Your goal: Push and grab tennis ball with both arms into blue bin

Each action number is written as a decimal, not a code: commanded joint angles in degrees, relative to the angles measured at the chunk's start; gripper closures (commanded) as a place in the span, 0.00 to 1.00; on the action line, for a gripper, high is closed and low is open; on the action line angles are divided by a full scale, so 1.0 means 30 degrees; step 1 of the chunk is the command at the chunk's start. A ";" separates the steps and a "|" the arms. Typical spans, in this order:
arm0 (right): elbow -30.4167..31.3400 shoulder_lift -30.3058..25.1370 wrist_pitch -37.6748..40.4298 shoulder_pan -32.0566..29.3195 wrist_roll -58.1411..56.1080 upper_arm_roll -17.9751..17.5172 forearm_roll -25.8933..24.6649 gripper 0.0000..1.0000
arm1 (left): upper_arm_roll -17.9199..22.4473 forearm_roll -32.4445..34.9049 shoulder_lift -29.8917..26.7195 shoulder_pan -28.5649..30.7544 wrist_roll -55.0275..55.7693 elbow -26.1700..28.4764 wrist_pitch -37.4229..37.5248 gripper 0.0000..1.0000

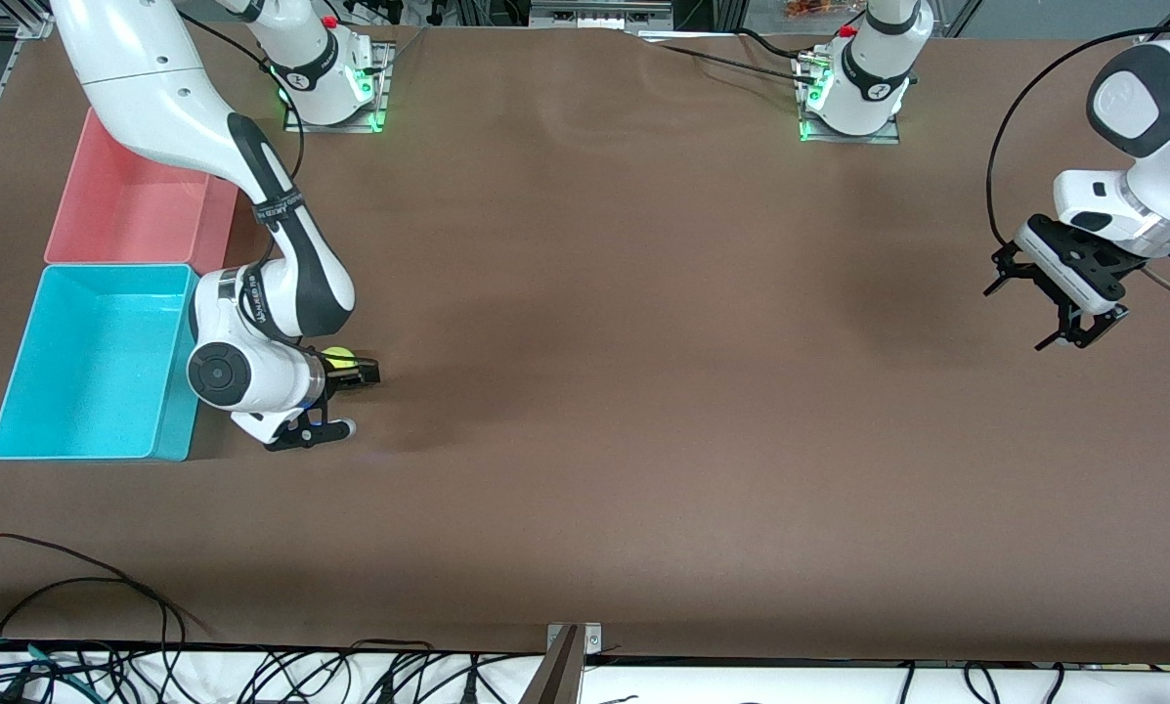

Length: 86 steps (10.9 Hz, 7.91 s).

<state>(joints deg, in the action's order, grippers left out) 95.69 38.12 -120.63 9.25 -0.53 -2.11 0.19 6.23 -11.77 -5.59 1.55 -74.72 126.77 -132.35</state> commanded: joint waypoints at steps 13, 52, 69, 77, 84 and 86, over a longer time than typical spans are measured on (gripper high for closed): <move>0.0271 0.0448 0.4230 -0.0475 -0.0878 0.0177 -0.4134 0.00 | -0.2921 0.5173 -0.0511 -0.0488 1.6017 -0.9237 1.3879 0.00; -0.1366 0.0098 0.8885 -1.0496 -1.2510 0.0002 -0.0824 0.00 | -0.3338 0.3836 0.0778 -0.0810 2.5961 -1.2902 1.7310 0.00; -1.1037 -0.3091 1.5511 -0.6807 -0.4073 -0.0057 -0.2992 0.00 | -0.3367 0.3807 0.0749 -0.0810 2.5961 -1.2902 1.7369 0.00; -0.1694 -1.0476 0.9975 -0.4871 0.0544 -0.0350 -0.1586 0.00 | -0.3806 0.3836 0.0749 -0.0898 2.5990 -1.3048 1.7749 0.00; 0.0213 -1.2733 0.7982 -0.3729 0.0938 0.0085 0.0641 0.00 | -0.4070 0.3836 0.0749 -0.0898 2.6225 -1.3253 1.7808 0.00; 0.0242 -1.3055 0.7924 -0.3112 0.0938 0.0850 0.0728 0.00 | -0.4361 0.3894 0.0749 -0.0898 2.6254 -1.3283 1.7808 0.00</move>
<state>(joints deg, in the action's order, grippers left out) 94.25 1.72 -95.67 -2.02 1.94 -2.33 0.83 -6.05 0.87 -3.98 -1.02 3.18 88.98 -80.48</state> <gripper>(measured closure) 0.000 0.000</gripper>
